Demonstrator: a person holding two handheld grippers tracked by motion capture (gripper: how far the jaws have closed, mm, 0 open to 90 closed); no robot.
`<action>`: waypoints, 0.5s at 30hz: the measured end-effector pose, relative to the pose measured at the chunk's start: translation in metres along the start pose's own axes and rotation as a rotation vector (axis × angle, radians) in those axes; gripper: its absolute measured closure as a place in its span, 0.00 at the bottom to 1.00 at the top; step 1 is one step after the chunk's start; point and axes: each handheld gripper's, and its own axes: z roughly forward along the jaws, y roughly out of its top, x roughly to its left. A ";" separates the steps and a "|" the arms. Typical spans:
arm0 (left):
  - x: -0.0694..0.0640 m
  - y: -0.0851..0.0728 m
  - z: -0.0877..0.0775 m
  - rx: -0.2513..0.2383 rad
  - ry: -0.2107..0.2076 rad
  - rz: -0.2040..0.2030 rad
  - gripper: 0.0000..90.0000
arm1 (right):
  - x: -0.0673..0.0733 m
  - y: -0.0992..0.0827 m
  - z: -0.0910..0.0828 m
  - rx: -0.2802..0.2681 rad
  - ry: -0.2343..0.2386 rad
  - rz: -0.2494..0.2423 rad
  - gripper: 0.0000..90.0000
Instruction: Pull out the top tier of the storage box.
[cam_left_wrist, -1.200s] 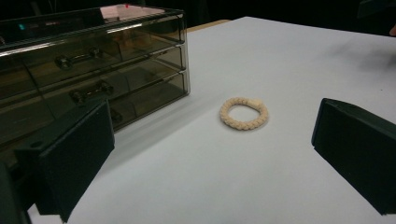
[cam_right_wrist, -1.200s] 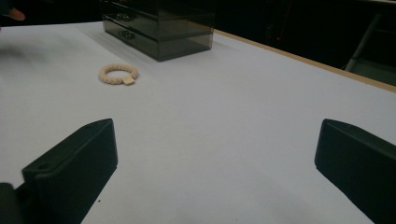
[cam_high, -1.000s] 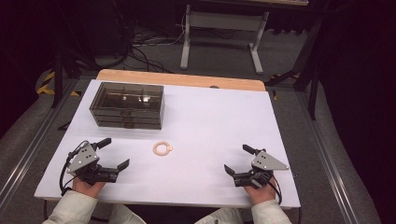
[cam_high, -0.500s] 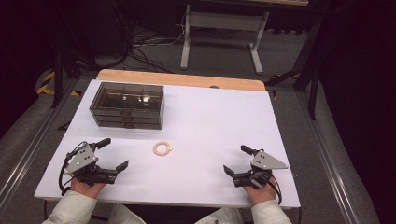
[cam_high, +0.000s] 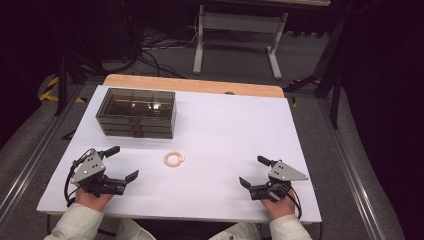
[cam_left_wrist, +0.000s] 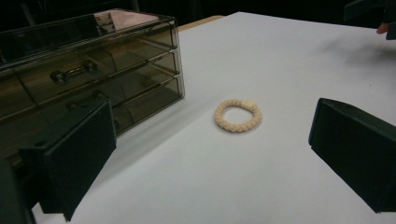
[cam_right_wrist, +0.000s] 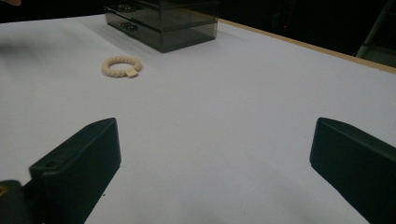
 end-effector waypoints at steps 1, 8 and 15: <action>0.000 0.001 0.000 0.001 -0.001 -0.003 0.01 | 0.000 0.000 0.000 0.003 0.003 0.005 0.03; 0.008 0.014 0.004 0.020 0.007 -0.012 0.00 | 0.000 0.000 0.000 0.006 0.002 0.006 0.03; 0.010 0.023 0.007 0.023 -0.012 -0.016 0.00 | 0.000 0.000 0.001 0.012 0.007 0.005 0.04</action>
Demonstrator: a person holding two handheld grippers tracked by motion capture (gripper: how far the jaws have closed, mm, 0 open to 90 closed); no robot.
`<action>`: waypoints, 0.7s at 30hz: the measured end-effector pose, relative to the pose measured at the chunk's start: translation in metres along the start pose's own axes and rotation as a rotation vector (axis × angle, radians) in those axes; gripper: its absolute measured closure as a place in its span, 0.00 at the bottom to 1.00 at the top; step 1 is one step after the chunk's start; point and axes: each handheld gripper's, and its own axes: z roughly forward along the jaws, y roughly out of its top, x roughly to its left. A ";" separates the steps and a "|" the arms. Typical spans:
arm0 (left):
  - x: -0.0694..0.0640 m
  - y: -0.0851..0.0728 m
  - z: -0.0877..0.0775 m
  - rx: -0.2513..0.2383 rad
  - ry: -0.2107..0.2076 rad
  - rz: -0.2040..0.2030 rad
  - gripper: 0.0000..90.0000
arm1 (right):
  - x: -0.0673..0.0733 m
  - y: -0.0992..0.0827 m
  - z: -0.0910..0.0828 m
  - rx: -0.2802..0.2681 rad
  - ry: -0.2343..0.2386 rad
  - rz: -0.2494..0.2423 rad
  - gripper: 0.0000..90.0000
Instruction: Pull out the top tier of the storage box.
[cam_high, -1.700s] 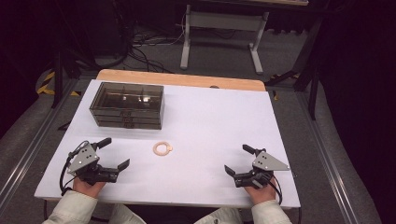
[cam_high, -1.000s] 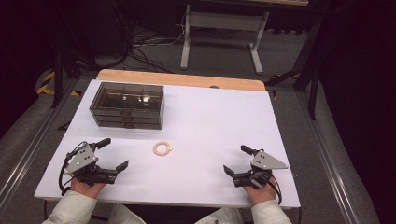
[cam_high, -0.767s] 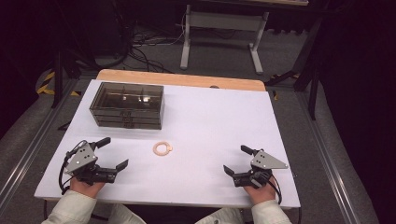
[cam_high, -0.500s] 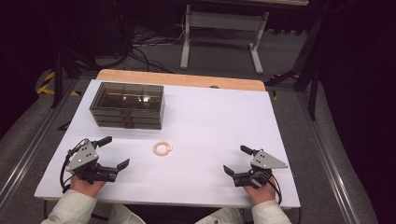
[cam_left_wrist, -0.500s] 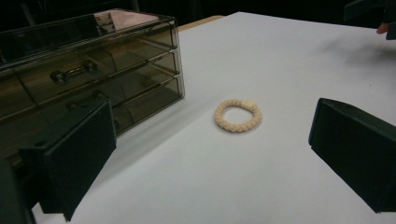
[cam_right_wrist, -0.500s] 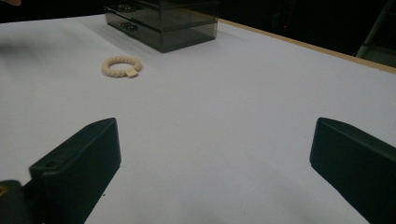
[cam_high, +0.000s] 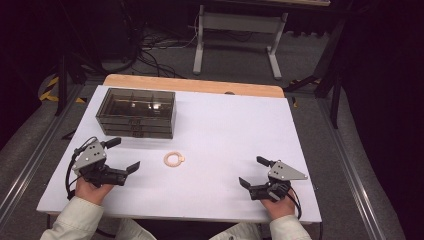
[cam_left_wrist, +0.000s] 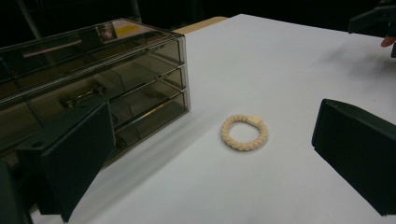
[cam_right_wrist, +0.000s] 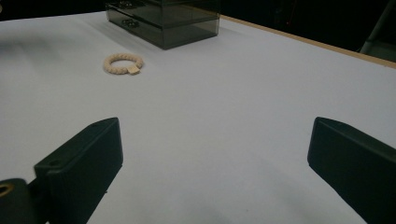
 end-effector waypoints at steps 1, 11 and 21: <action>0.002 0.001 0.001 0.008 -0.002 0.008 0.00 | 0.000 0.000 0.000 0.001 0.000 0.000 0.04; 0.006 0.011 0.007 0.038 -0.021 0.076 0.04 | -0.001 0.000 -0.001 0.002 0.006 0.010 0.04; 0.013 0.017 0.010 0.050 -0.025 0.112 0.13 | 0.001 0.000 -0.001 0.010 0.013 -0.001 0.04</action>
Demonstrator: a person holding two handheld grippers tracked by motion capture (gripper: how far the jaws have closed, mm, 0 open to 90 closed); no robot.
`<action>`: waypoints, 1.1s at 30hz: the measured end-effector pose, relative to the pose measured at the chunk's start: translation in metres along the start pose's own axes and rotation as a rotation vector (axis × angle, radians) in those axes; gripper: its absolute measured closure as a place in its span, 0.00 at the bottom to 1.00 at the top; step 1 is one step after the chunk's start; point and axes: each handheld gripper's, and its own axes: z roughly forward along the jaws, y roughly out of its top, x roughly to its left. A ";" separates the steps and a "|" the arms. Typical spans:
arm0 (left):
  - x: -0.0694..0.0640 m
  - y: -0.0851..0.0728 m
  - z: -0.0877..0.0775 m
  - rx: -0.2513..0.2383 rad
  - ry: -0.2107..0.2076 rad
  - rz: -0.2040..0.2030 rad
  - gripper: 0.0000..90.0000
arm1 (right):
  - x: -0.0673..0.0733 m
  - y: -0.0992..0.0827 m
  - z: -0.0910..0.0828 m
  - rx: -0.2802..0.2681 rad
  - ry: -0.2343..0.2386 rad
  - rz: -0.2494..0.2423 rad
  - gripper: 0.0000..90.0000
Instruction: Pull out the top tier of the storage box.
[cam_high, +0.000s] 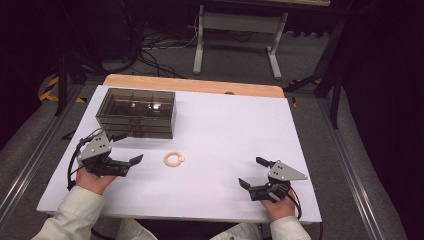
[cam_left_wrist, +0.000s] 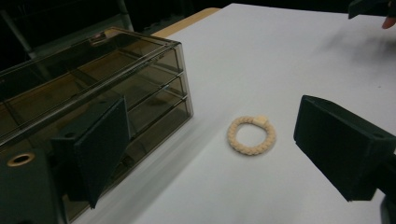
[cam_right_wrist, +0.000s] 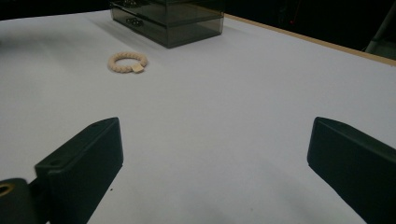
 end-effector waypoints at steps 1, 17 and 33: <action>0.002 0.000 0.001 0.004 -0.005 -0.013 0.13 | 0.000 0.000 0.000 0.001 0.001 0.000 0.04; -0.004 0.005 0.004 0.074 0.037 0.164 0.22 | 0.003 0.001 0.002 0.012 0.012 -0.023 0.05; -0.012 0.008 0.001 0.115 0.191 0.424 0.25 | 0.003 0.001 0.001 0.006 0.013 -0.015 0.05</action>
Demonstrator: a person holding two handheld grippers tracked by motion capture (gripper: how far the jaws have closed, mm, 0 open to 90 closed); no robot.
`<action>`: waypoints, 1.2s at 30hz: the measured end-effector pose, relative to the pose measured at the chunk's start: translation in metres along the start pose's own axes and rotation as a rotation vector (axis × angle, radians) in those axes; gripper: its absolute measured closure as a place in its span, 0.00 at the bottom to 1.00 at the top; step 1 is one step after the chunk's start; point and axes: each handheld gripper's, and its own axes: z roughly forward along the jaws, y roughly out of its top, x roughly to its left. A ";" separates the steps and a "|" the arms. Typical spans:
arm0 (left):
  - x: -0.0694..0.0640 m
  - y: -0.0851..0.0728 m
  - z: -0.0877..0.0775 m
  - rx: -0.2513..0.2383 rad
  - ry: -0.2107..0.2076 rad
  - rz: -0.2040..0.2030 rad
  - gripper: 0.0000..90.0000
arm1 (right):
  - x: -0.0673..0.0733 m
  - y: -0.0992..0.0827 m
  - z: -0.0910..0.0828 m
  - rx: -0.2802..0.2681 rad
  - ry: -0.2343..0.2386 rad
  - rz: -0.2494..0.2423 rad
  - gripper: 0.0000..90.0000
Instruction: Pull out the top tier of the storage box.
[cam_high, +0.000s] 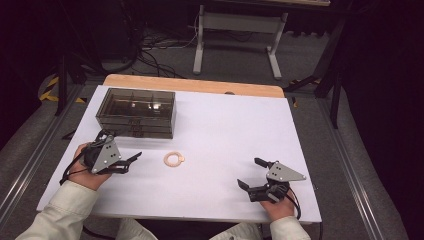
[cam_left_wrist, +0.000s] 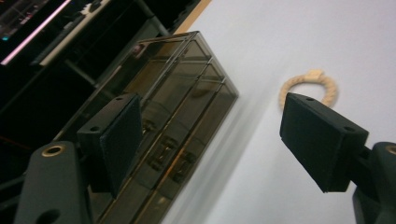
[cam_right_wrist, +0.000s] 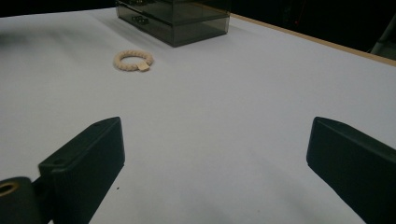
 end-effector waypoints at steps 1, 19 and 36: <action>-0.001 0.000 0.000 0.006 0.010 0.010 0.25 | 0.000 0.000 0.000 -0.001 0.001 0.000 0.05; -0.016 0.001 0.006 0.070 0.141 0.183 0.28 | 0.001 0.000 0.000 0.004 0.001 -0.013 0.06; -0.020 -0.002 0.014 0.140 0.242 0.259 0.30 | 0.001 0.000 0.001 0.006 0.004 -0.017 0.06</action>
